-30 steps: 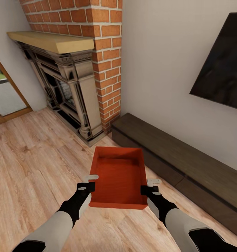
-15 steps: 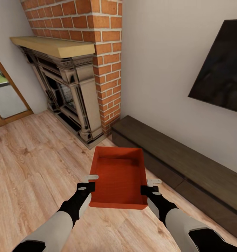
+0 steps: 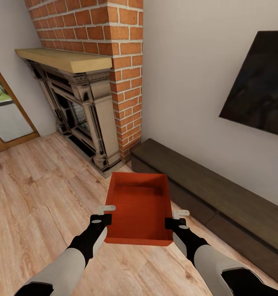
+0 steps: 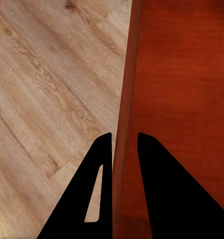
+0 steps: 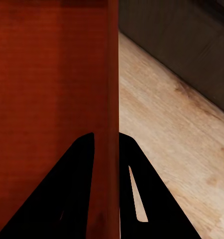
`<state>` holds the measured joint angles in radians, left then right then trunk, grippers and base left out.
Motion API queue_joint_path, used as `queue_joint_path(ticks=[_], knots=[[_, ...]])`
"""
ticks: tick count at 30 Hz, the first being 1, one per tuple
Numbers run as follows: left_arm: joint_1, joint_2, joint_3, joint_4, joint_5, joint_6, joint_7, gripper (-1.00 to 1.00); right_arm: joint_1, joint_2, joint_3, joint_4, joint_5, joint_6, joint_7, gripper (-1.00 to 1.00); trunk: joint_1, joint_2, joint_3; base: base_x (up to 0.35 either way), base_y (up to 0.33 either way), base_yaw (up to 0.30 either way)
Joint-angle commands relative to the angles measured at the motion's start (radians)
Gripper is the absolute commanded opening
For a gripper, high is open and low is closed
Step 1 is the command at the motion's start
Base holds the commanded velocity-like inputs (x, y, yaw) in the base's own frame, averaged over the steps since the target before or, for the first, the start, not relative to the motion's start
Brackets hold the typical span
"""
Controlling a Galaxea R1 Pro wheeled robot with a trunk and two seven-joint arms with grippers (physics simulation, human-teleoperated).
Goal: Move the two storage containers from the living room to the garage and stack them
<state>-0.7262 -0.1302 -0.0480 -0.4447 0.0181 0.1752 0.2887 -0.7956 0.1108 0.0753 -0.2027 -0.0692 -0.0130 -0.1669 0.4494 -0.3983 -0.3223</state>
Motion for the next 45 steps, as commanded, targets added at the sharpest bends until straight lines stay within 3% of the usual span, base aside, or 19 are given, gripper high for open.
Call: queue_joint_path(ticks=[1, 45], knots=[[-0.001, 0.001, 0.003, -0.003, -0.020, 0.010, 0.020, -1.00, 0.000, -0.018, 0.003, 0.001, -0.003, -0.002, -0.010, -1.00, 0.001, -0.002, 0.000, 0.000, 0.000, 0.000], [-0.001, 0.001, 0.003, -0.005, -0.020, 0.010, 0.021, -1.00, 0.000, -0.018, 0.003, 0.001, -0.003, -0.002, -0.010, -1.00, 0.001, -0.002, 0.071, 0.000, 0.000, 0.000]])
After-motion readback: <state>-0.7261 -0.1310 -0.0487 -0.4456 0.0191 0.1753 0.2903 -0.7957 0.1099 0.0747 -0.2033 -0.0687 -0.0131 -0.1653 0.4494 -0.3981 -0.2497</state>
